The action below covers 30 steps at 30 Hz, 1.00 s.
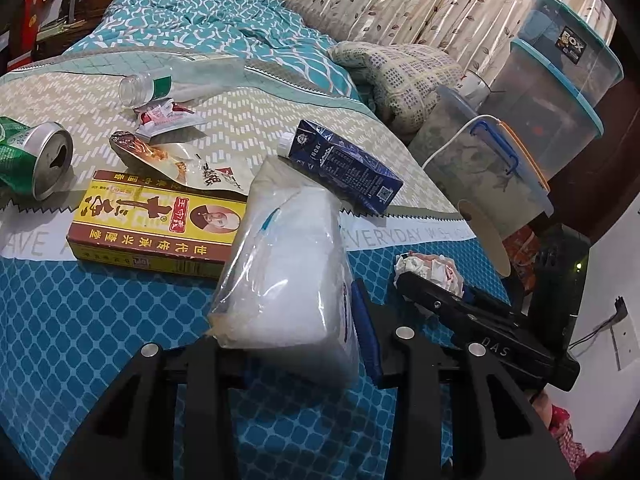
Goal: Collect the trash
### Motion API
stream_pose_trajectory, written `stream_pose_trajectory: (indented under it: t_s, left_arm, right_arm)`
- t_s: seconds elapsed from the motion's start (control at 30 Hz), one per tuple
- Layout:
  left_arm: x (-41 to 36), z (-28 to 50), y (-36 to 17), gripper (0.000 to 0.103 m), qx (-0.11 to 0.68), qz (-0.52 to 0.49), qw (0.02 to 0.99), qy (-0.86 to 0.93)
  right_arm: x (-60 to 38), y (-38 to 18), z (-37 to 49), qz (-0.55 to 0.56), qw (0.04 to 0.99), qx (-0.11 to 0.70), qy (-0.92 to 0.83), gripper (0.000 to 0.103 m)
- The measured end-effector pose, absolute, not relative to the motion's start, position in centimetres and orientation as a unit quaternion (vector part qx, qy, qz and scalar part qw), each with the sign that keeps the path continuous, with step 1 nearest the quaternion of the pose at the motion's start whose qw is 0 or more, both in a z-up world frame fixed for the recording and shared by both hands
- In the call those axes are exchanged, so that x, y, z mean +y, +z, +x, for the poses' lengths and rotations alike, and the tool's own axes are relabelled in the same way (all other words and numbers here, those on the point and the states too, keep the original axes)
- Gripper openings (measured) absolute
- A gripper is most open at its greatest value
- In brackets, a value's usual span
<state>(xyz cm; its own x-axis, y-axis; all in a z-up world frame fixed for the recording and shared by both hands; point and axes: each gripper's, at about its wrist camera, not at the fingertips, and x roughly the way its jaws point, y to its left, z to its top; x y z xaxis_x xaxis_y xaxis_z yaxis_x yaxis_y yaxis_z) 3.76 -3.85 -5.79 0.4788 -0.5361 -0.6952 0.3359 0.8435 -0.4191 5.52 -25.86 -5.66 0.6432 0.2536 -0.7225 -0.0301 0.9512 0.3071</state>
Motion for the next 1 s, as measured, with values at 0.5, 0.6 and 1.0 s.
stream_pose_trajectory:
  t_s: [0.5,0.6,1.0]
  left_arm:
    - [-3.74,3.78,-5.85,0.037,0.443,-0.113,0.852,-0.256]
    - [-3.77,3.80,-5.89,0.037,0.443,-0.112,0.852,-0.256]
    - [-3.65,3.96,-6.08,0.037,0.446,-0.111,0.850,-0.256]
  right_arm:
    - [-25.93,-5.67,5.55,0.135,0.896,0.415,0.079,0.069]
    - [-25.94,-5.66,5.56,0.135,0.896,0.415,0.079,0.069]
    - [-25.93,-5.64,5.55,0.135,0.896,0.416,0.079,0.069]
